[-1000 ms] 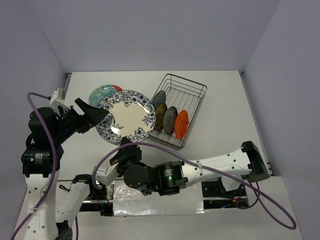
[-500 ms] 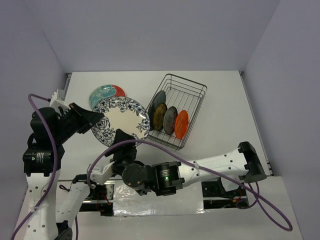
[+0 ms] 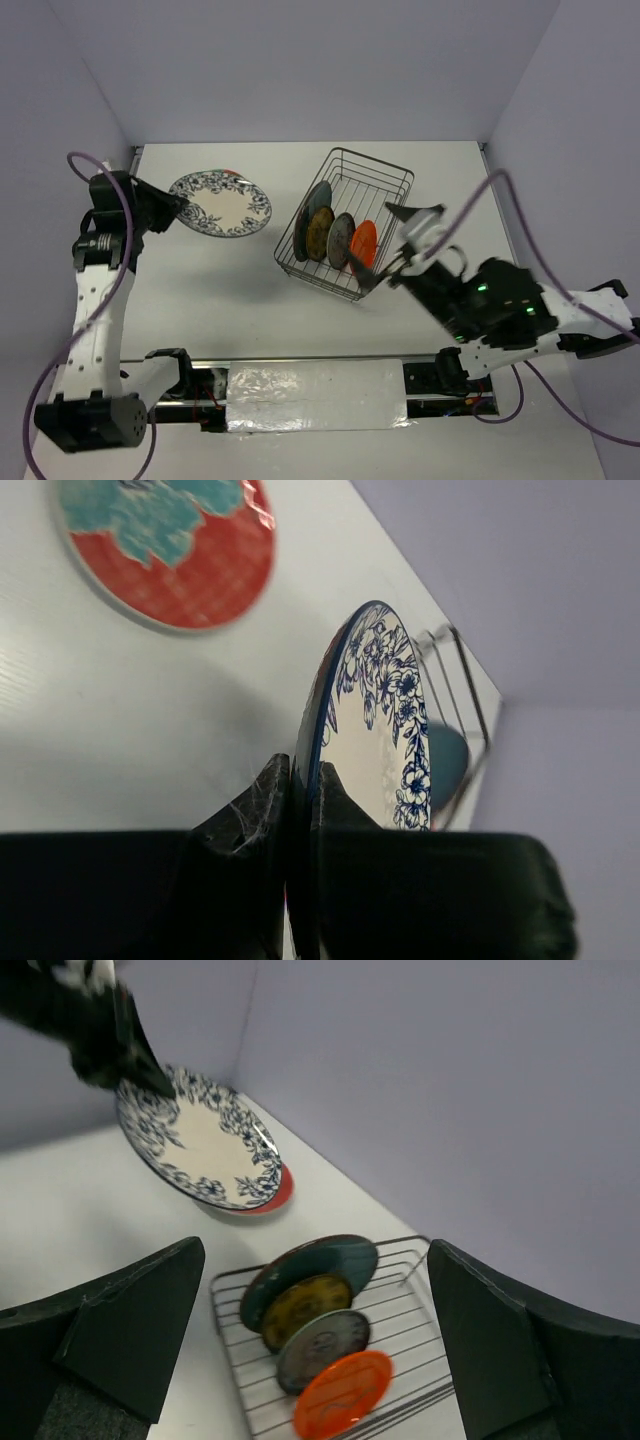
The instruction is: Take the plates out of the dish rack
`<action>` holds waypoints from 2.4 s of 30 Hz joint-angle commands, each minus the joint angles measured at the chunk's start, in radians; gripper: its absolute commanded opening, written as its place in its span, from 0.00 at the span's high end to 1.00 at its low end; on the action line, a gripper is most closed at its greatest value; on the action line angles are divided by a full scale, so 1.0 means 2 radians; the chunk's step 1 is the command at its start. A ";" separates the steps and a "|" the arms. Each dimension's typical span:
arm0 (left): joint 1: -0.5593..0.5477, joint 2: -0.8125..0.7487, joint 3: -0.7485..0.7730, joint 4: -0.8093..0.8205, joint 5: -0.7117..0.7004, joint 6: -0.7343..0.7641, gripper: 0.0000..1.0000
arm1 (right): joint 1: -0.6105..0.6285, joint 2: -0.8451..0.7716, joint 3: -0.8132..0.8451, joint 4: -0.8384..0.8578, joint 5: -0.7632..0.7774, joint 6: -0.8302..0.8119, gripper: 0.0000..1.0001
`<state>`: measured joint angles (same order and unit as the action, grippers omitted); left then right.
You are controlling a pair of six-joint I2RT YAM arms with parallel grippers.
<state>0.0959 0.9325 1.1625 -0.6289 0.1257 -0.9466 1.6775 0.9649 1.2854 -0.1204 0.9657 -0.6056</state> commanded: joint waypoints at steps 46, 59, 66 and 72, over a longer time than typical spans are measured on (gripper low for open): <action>0.059 0.459 0.044 0.247 -0.086 0.006 0.30 | 0.007 -0.095 -0.018 -0.184 -0.034 0.319 0.00; 0.040 0.529 0.198 0.032 -0.149 0.019 0.00 | -0.020 -0.031 0.020 -0.247 -0.036 0.386 0.00; 0.036 0.524 0.279 -0.047 -0.196 0.025 0.00 | -0.141 0.029 0.028 -0.301 -0.142 0.464 0.00; 0.036 0.509 0.351 -0.159 -0.249 0.025 0.01 | -0.201 0.078 0.032 -0.248 -0.154 0.533 0.00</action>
<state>0.1715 1.9980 1.8236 -0.7940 -0.2836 -0.9150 1.3220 1.1004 1.3132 -0.6781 0.6849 0.3527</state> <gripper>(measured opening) 0.994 0.999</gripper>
